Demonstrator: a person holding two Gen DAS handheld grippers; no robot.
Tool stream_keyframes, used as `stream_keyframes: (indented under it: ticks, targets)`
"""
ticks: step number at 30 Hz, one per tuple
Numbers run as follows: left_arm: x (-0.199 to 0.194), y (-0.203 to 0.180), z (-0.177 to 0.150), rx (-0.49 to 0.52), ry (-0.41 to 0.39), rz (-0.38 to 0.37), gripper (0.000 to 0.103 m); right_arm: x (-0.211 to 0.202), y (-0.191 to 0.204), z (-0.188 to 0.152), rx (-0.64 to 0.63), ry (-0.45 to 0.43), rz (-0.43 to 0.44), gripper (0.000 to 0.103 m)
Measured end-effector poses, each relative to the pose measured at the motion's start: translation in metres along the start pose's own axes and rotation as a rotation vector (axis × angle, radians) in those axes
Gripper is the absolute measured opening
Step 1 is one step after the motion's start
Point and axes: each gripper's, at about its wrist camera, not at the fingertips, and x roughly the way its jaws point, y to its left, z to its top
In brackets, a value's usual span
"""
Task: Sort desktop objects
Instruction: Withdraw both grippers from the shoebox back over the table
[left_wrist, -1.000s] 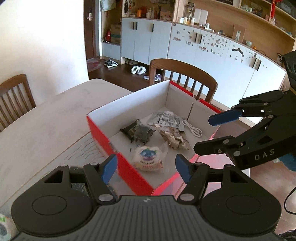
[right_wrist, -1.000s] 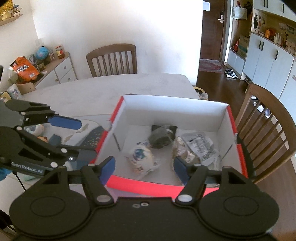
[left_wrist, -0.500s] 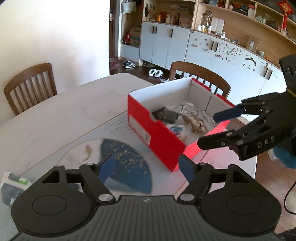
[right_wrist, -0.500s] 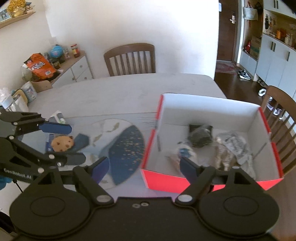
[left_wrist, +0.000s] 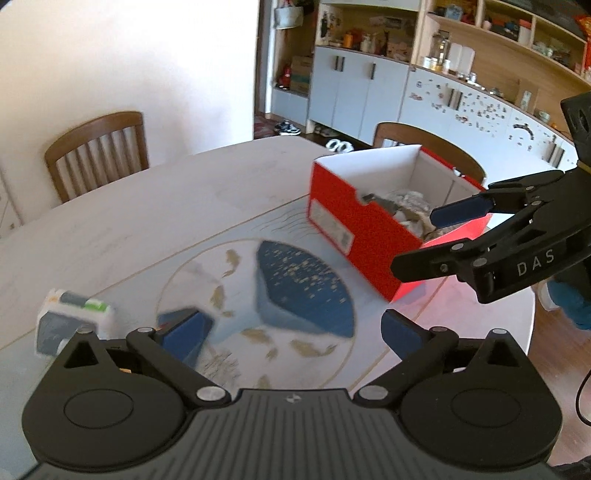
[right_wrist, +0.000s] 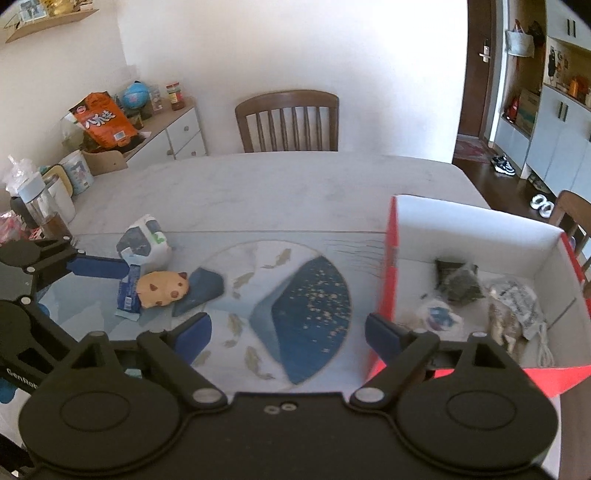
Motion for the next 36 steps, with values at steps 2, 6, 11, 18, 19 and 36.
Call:
stream_keyframes:
  ticks: [2, 6, 11, 18, 19, 36]
  targets:
    - [-0.003, 0.008, -0.007, -0.016, -0.002, 0.023, 0.103, 0.005, 0.009, 0.000, -0.007, -0.002, 0.006, 0.091]
    - [-0.008, 0.025, -0.020, -0.045, 0.003, 0.067, 0.103, 0.016, 0.026, 0.002, -0.013, -0.008, 0.018, 0.091]
    - [-0.013, 0.046, -0.035, -0.089, 0.003, 0.107, 0.103, 0.028, 0.045, 0.004, -0.021, -0.011, 0.031, 0.091]
    - [-0.018, 0.069, -0.056, -0.126, 0.003, 0.169, 0.103, 0.047, 0.078, 0.004, -0.059, -0.007, 0.054, 0.091]
    - [-0.019, 0.071, -0.059, -0.130, -0.001, 0.182, 0.103, 0.049, 0.082, 0.004, -0.069, -0.008, 0.056, 0.091]
    - [-0.005, 0.112, -0.090, -0.203, 0.015, 0.260, 0.103, 0.093, 0.118, 0.009, -0.110, 0.015, 0.079, 0.091]
